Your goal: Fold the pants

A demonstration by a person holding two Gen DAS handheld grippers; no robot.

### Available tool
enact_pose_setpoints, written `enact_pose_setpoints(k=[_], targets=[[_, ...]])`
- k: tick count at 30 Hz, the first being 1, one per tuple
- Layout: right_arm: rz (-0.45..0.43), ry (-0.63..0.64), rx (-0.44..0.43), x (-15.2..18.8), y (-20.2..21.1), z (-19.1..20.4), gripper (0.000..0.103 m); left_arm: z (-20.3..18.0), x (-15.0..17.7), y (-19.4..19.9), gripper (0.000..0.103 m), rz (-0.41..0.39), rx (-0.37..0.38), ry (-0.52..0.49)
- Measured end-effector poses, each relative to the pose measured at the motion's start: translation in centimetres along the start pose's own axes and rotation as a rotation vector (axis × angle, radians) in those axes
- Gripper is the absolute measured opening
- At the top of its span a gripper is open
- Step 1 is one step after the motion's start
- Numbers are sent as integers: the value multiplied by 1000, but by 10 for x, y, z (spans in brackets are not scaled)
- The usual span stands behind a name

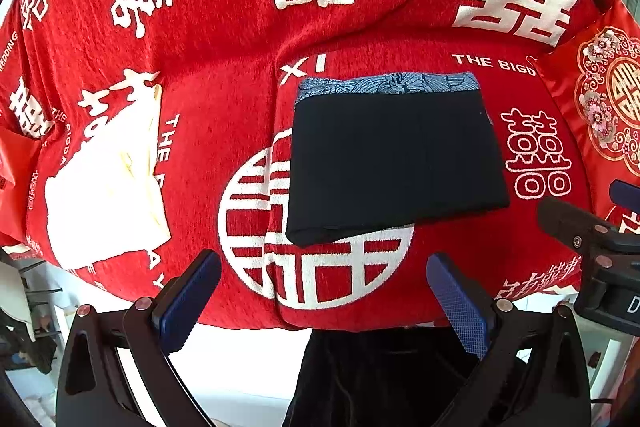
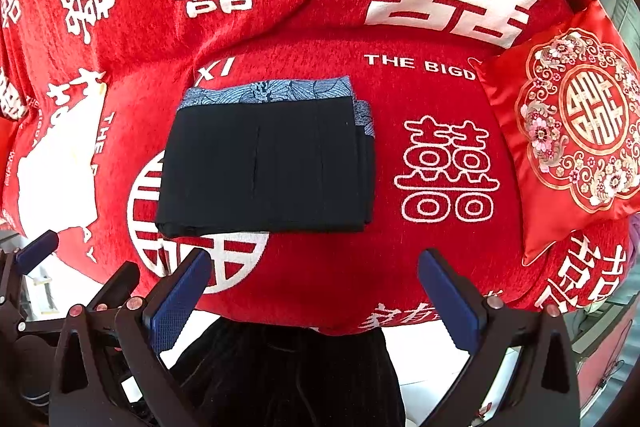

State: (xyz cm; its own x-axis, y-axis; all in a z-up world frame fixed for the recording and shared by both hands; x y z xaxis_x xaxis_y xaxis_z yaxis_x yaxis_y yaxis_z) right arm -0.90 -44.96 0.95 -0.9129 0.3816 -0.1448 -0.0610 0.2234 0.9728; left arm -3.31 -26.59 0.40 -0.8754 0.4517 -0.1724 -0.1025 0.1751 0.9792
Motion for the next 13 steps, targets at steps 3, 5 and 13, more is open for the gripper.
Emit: enact_pose_setpoints(k=[3, 5, 13], targets=[[1, 5, 1, -1, -1, 0, 103, 0, 0, -1, 103, 3, 0, 2], [4, 9, 0, -1, -1, 0, 103, 0, 0, -3, 103, 5, 0, 5], [9, 16, 9, 0, -4, 0, 103, 2, 1, -5, 103, -12, 21, 7]])
Point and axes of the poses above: each gripper's, at about its wrist camera, not at the fingertips, and y roughly against the way its jaws point, z to its left, x to its underside, the point moved 2 cm from there along -y, roughly the way its jaws point, and after that the axes turned 12 degrees about x, right-handed, at the moved point
